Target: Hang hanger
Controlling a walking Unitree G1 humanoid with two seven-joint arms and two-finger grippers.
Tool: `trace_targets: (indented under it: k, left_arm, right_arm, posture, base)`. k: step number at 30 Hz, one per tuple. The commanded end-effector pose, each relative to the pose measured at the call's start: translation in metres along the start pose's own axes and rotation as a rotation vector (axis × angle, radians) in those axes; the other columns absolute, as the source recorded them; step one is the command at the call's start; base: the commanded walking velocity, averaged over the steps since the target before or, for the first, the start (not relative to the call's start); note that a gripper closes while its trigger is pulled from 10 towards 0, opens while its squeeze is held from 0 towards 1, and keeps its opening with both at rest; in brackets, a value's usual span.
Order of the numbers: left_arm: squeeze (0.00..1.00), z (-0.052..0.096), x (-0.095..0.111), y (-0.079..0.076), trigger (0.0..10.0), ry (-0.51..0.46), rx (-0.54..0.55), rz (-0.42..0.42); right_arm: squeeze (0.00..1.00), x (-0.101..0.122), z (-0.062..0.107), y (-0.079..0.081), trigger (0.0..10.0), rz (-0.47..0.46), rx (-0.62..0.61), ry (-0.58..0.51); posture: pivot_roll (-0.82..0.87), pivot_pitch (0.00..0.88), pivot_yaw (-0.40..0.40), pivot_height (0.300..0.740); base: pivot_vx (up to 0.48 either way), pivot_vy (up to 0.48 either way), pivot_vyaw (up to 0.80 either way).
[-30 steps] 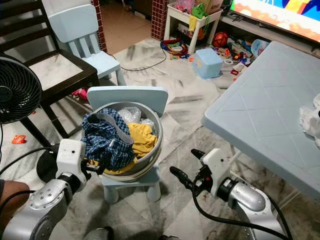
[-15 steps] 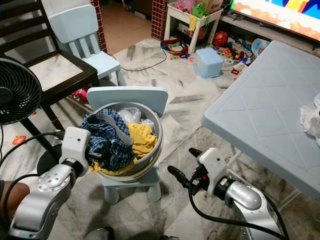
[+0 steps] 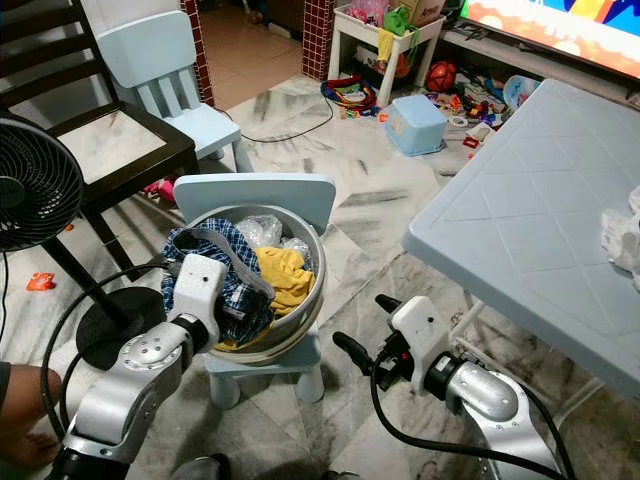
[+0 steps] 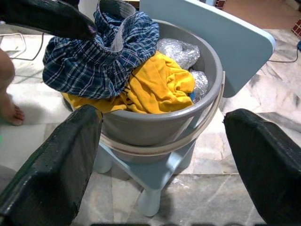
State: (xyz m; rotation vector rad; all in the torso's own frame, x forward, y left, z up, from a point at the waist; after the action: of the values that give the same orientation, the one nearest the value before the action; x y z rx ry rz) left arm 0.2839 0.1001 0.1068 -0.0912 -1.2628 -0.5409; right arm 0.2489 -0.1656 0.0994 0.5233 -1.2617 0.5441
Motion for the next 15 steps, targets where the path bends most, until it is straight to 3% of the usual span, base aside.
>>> trace_targets:
  k: [1,10,15]
  left_arm:
    - [0.0,0.004,-0.012,-0.008,10.0,0.053,-0.039,0.006]
    - [0.0,0.006,-0.035,-0.007,10.0,0.154,-0.071,0.069]
    - [0.0,-0.001,-0.034,-0.002,10.0,0.153,-0.069,0.073]
  right_arm:
    - [0.0,0.0,-0.002,0.001,10.0,0.014,0.0,0.002]
    - [0.0,0.002,-0.008,0.0,10.0,0.033,0.006,0.0]
    - [0.0,-0.001,-0.008,0.004,10.0,0.034,0.015,0.004]
  posture:
    - [0.09,0.131,-0.038,0.74]
    - [0.09,0.125,-0.042,0.74]
    - [0.08,0.124,-0.043,0.74]
  base:
    - [0.0,0.0,0.0]
    - [0.0,0.0,0.0]
    - [0.0,0.0,0.0]
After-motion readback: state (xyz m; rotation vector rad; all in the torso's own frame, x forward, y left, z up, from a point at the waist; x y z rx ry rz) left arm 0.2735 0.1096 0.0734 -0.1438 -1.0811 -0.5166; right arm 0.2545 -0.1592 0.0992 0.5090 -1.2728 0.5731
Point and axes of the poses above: a point about 5 cm out from each wrist's last joint towards the gripper, its own z axis pointing back from the gripper into the wrist, its own x axis along the axis of the wrist's last joint, y = z × x, the point moved 1 cm from there along -z, pointing out of the wrist towards the gripper, and after that the axes turned 13 degrees about -z, right-handed, at the moved point
